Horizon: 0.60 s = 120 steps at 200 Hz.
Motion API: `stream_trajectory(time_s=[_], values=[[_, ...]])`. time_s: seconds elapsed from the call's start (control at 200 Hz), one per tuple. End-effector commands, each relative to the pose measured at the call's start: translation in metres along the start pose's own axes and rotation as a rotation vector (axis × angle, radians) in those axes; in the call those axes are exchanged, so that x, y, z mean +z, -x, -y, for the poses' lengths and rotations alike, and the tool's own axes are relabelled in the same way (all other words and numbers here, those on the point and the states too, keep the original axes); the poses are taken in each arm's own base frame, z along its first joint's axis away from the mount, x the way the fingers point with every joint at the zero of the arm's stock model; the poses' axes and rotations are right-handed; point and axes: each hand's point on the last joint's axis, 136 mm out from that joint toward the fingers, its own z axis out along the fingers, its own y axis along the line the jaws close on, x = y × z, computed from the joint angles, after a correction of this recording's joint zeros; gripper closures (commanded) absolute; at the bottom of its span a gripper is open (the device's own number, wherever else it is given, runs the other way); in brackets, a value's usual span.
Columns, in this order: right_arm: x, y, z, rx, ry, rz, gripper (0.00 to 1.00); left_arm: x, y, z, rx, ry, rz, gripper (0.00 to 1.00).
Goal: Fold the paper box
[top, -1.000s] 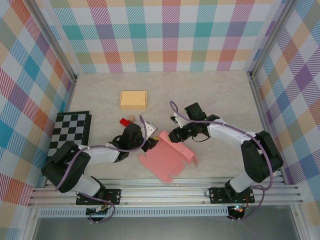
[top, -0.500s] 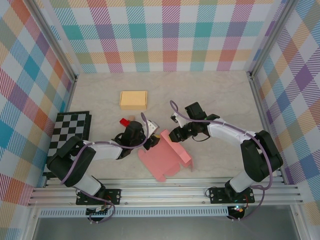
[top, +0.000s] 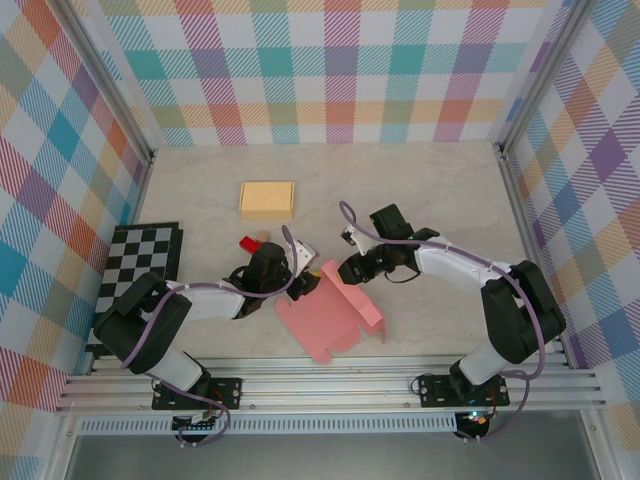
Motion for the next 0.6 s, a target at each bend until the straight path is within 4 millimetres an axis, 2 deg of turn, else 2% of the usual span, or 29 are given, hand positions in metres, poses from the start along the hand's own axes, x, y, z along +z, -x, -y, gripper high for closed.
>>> stream_trajectory(time_s=[0.0, 0.295, 0.595], values=[[0.009, -0.017, 0.004, 0.011, -0.009, -0.071, 0.65, 0.004, -0.001, 0.026, 0.014, -0.107, -0.008, 0.63], [0.013, -0.016, 0.003, 0.020, 0.015, -0.073, 0.66, 0.016, 0.018, 0.046, 0.030, -0.168, 0.029, 0.84], [0.018, -0.017, 0.003, 0.019, 0.039, -0.086, 0.70, 0.028, 0.029, 0.063, 0.033, -0.209, 0.056, 0.91]])
